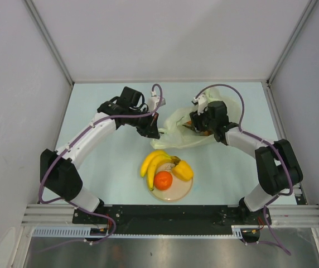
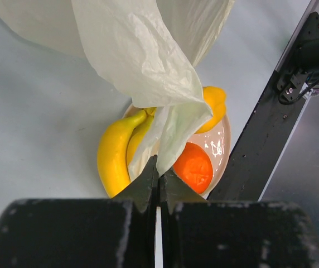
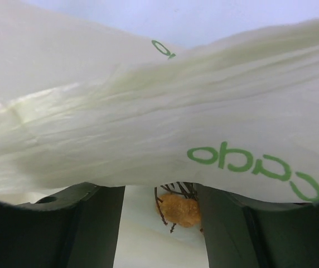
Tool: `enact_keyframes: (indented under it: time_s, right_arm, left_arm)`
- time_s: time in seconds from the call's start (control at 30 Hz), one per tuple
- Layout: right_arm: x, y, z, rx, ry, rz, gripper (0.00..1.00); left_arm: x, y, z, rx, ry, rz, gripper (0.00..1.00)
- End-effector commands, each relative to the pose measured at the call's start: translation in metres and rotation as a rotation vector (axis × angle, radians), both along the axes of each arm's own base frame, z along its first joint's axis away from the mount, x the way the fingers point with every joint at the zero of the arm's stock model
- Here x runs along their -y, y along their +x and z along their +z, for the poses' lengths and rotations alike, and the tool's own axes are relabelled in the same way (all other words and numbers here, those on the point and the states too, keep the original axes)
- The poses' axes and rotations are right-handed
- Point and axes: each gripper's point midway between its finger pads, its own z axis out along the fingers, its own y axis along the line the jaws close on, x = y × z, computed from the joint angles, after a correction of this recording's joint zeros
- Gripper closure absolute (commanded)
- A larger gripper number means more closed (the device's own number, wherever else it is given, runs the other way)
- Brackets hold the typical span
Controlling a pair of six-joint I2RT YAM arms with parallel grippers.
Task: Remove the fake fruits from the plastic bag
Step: Take out the fake fruit from the plastic bag.
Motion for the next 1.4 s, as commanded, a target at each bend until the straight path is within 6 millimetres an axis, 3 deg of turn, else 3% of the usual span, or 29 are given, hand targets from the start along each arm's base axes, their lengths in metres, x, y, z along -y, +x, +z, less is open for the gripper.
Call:
enact_keyframes:
  time_s: [0.0,0.17,0.27,0.33,0.37,0.43,0.5,0.53,0.6,0.67,0.73,0.77,0.8,0.83,0.9,1.0,1.07,1.1,1.13,1.17,1.2,1.3,1.33,1.37]
  right_arm:
    - [-0.012,0.020,0.018,0.076,0.028,0.022,0.43]
    - [-0.010,0.036,0.012,0.095,-0.009,0.001,0.21]
    - [-0.007,0.051,0.016,0.133,-0.043,0.005,0.16]
    - [-0.006,0.057,0.010,0.128,-0.066,0.038,0.16]
    - [-0.006,0.066,0.019,0.172,-0.103,0.078,0.16]
    - [-0.008,0.067,0.002,0.132,-0.174,0.167,0.16]
    - [-0.010,0.069,-0.001,0.146,-0.260,0.301,0.15]
    - [-0.005,0.066,-0.019,0.096,-0.286,0.339,0.13]
    - [-0.005,0.063,-0.022,0.065,-0.338,0.461,0.13]
    - [0.001,0.063,-0.042,-0.009,-0.357,0.509,0.12]
    - [0.001,0.066,-0.040,-0.073,-0.350,0.542,0.13]
    - [0.007,0.066,-0.059,-0.138,-0.349,0.542,0.14]
    - [0.010,0.065,-0.065,-0.191,-0.342,0.523,0.14]
    - [0.009,0.078,-0.056,-0.175,-0.338,0.512,0.16]
    - [0.015,0.078,-0.071,-0.244,-0.314,0.509,0.17]
    - [0.012,0.075,-0.068,-0.270,-0.283,0.544,0.25]
    - [0.008,0.066,-0.065,-0.264,-0.274,0.581,0.39]
    - [0.006,0.066,-0.047,-0.220,-0.274,0.582,0.47]
    - [0.007,0.057,-0.048,-0.224,-0.278,0.592,0.52]
    - [0.004,0.056,-0.037,-0.190,-0.281,0.597,0.56]
    - [0.001,0.051,-0.016,-0.142,-0.280,0.601,0.62]
    - [0.000,0.035,0.007,-0.096,-0.257,0.599,0.67]
    - [0.001,0.031,0.034,-0.039,-0.250,0.590,0.68]
    - [0.001,0.023,0.038,-0.043,-0.229,0.591,0.68]
  left_arm:
    - [0.003,0.006,0.017,0.049,-0.038,0.006,1.00]
    - [0.004,0.011,0.021,0.064,-0.039,0.007,1.00]
    - [0.005,0.012,0.022,0.070,-0.041,0.003,1.00]
    - [0.005,0.014,0.020,0.069,-0.035,-0.001,0.99]
    - [0.006,0.015,0.020,0.072,-0.035,-0.003,1.00]
    - [0.007,0.017,0.021,0.072,-0.032,-0.013,1.00]
    - [0.008,0.020,0.021,0.074,-0.029,-0.018,1.00]
    - [0.009,0.022,0.025,0.084,-0.032,-0.018,1.00]
    - [0.010,0.026,0.025,0.085,-0.027,-0.018,1.00]
    - [0.011,0.030,0.029,0.095,-0.029,-0.014,1.00]
    - [0.011,0.032,0.028,0.099,-0.024,-0.009,1.00]
    - [0.011,0.032,0.027,0.097,-0.023,-0.009,1.00]
    - [0.011,0.032,0.028,0.098,-0.025,-0.007,1.00]
    - [0.011,0.033,0.027,0.099,-0.025,-0.006,1.00]
    - [0.011,0.033,0.028,0.100,-0.023,-0.002,1.00]
    - [0.009,0.034,0.029,0.113,-0.016,-0.003,1.00]
    - [0.009,0.034,0.028,0.114,-0.012,-0.002,1.00]
    - [0.009,0.034,0.026,0.110,-0.012,-0.002,1.00]
    - [0.010,0.035,0.027,0.109,-0.016,-0.002,1.00]
    - [0.012,0.036,0.027,0.105,-0.021,0.001,1.00]
    - [0.012,0.037,0.028,0.108,-0.025,0.003,1.00]
    - [0.015,0.040,0.031,0.116,-0.039,0.007,1.00]
    - [0.016,0.041,0.033,0.120,-0.042,0.008,1.00]
    - [0.016,0.042,0.034,0.126,-0.044,0.010,1.00]
